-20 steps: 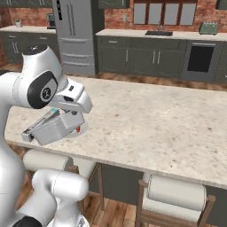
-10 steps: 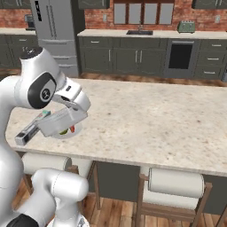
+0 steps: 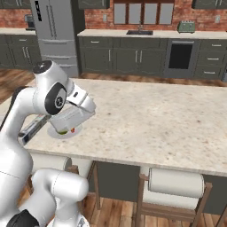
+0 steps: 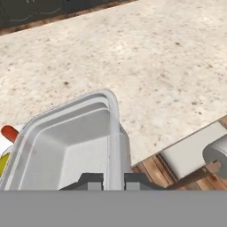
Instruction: Retrieve the tupperware and aluminum foil from the cabinet and place them on the dining counter near the plate with lemon and carrot to prepare for storing leftovers.
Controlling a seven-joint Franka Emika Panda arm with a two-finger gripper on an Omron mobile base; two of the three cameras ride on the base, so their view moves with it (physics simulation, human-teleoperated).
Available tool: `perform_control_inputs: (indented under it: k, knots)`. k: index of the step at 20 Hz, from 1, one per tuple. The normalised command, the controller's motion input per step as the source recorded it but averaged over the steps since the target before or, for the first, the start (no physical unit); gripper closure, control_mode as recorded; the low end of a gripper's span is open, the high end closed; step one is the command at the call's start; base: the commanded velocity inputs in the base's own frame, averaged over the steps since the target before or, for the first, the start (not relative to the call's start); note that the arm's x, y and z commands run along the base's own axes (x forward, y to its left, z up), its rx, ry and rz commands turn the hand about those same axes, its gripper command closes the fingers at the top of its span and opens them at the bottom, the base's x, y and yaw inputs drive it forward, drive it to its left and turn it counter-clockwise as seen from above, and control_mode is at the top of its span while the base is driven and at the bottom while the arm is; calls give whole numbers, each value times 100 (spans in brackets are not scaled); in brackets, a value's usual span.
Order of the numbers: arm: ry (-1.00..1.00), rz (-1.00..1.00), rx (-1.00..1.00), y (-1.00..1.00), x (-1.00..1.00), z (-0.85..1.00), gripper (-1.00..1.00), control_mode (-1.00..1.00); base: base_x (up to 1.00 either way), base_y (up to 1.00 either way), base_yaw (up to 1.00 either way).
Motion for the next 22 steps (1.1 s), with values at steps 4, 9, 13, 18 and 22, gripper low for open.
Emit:
perform_control_inputs:
  k: [4, 9, 13, 18, 22]
  knots:
    - [0, 2, 0, -22, 33, -36, 100, -100, 0, 0, 0]
    - [0, 12, 0, -21, 18, -38, 100, -100, 0, 0, 0]
    - [0, 13, 0, -2, 31, -47, 100, -100, 0, 0, 0]
    - [0, 10, 0, 0, 41, -51, 100, -100, 0, 0, 0]
    - [0, 5, 0, -5, 56, -47, 100, -100, 0, 0, 0]
